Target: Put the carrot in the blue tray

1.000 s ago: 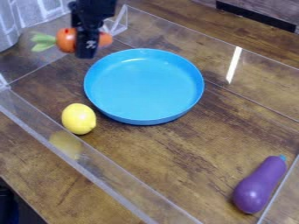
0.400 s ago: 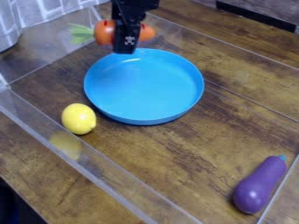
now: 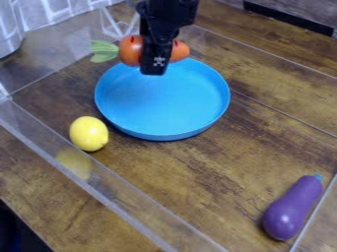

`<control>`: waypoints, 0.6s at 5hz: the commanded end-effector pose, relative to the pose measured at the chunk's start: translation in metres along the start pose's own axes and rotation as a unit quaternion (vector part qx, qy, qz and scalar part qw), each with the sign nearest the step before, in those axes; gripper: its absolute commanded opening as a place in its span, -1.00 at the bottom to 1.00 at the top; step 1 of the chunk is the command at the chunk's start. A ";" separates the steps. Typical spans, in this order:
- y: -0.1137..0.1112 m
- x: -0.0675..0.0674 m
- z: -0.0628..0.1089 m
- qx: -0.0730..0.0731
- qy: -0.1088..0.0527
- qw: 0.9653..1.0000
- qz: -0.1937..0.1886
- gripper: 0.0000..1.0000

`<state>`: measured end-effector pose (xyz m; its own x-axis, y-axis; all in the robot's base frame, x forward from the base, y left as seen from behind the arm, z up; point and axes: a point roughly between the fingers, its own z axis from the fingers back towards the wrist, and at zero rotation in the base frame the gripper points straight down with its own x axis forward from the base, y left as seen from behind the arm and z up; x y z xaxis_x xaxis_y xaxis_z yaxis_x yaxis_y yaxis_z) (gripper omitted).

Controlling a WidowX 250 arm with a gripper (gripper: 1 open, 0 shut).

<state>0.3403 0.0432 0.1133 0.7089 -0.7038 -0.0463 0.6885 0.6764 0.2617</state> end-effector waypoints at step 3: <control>0.013 0.007 0.007 0.030 -0.035 0.999 0.011 -1.00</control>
<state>0.3502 0.0373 0.1052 0.6934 -0.7204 -0.0159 0.6949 0.6627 0.2790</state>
